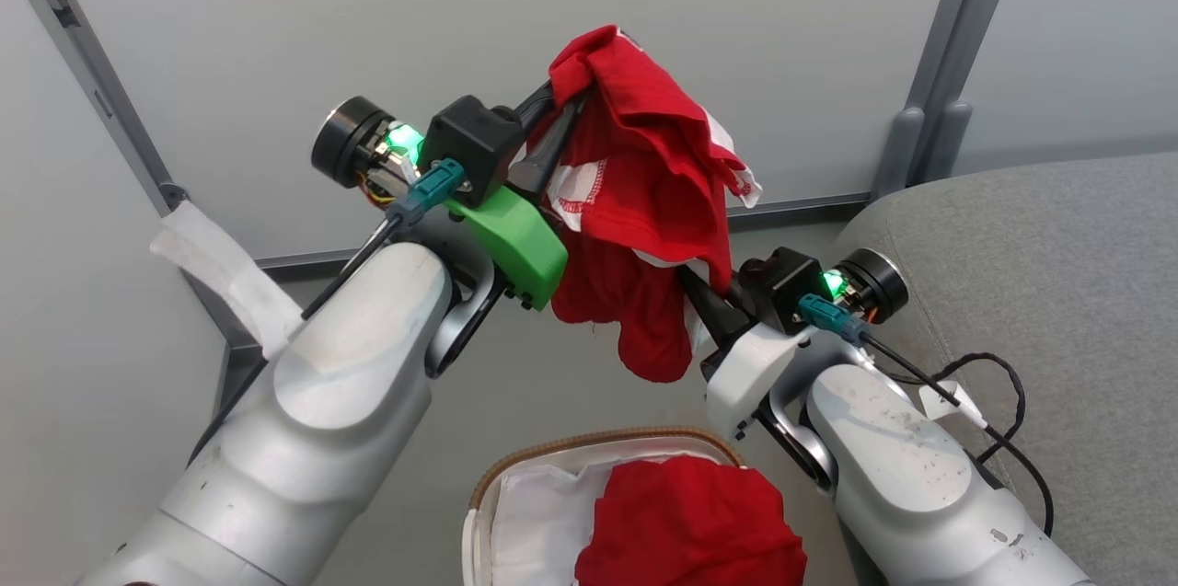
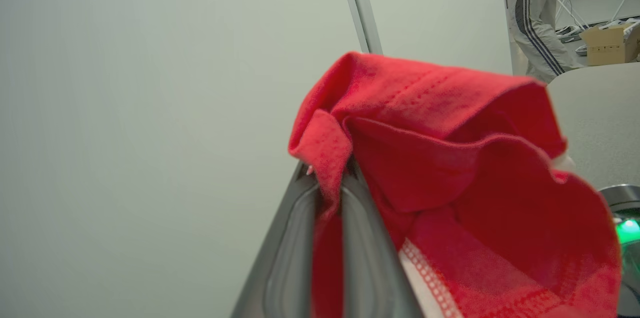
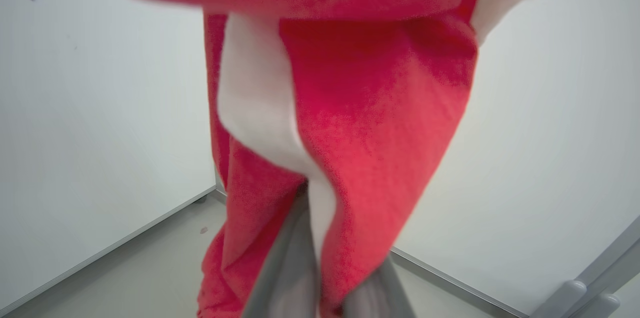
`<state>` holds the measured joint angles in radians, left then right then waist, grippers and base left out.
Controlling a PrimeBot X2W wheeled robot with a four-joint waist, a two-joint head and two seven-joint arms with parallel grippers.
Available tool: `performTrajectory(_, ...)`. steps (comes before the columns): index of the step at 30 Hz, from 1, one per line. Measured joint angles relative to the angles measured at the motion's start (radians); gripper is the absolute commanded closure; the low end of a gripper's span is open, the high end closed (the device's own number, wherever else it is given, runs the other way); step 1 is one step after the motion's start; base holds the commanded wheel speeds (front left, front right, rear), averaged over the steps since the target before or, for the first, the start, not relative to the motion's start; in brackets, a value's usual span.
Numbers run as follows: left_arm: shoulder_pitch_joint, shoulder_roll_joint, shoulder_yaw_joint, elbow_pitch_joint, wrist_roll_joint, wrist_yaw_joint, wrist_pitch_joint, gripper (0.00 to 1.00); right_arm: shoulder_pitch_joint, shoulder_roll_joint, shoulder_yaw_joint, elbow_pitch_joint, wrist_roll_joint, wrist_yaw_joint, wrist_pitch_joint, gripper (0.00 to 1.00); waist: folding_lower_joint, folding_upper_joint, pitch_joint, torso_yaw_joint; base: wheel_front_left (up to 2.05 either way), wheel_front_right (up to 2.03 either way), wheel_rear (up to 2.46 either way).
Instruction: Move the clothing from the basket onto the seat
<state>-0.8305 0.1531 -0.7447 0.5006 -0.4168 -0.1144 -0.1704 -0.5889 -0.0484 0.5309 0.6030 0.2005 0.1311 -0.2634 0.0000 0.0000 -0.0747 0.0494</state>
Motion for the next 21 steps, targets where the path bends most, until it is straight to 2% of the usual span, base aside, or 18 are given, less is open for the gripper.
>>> performTrajectory(4, 0.026, 0.015, 0.015, 0.042, -0.015, 0.010, -0.020, 1.00, 0.005, 0.000, -0.022, -0.004, -0.010, 0.000, 0.000, 1.00, 0.0000, 0.0000, 0.002, -0.010, 0.00, 0.00, 0.00)
performTrajectory(6, 0.040, 0.016, 0.023, 0.058, -0.022, 0.018, -0.034, 0.90, 0.007, 0.000, -0.038, -0.004, -0.019, 0.000, 0.000, 1.00, 0.0000, 0.0000, 0.003, -0.014, 0.00, 0.00, 0.00)
performTrajectory(7, 0.049, 0.016, 0.027, 0.065, -0.024, 0.020, -0.041, 0.66, 0.009, 0.000, -0.047, -0.004, -0.025, 0.000, 0.000, 1.00, 0.0000, 0.0000, 0.004, -0.016, 0.00, 0.00, 0.00)
performTrajectory(8, 0.060, 0.015, 0.030, 0.074, -0.031, 0.022, -0.047, 0.54, 0.010, 0.000, -0.057, -0.004, -0.030, 0.000, 0.000, 1.00, 0.0000, -0.0001, 0.005, -0.018, 0.00, 0.00, 0.00)
performTrajectory(9, 0.072, 0.014, 0.032, 0.083, -0.034, 0.024, -0.054, 0.03, 0.011, 0.000, -0.068, -0.004, -0.037, 0.000, 0.000, 1.00, 0.0000, 0.0000, 0.005, -0.019, 0.00, 0.00, 0.00)
performTrajectory(10, 0.084, 0.013, 0.033, 0.089, -0.037, 0.027, -0.058, 0.00, 0.012, 0.000, -0.075, -0.004, -0.042, 0.000, 0.000, 1.00, 0.0000, 0.0000, 0.006, -0.020, 0.00, 0.00, 0.00)
performTrajectory(18, 0.207, -0.005, 0.057, 0.142, -0.057, 0.044, -0.088, 0.00, 0.016, 0.000, -0.151, -0.006, -0.091, 0.000, 0.000, 1.00, 0.0000, 0.0000, 0.011, -0.030, 0.00, 0.00, 0.00)
performTrajectory(21, 0.273, -0.015, 0.094, 0.144, -0.063, 0.046, -0.091, 0.00, 0.021, 0.000, -0.166, -0.009, -0.119, 0.000, 0.000, 1.00, 0.0000, 0.0000, 0.014, -0.036, 0.00, 0.00, 0.00)
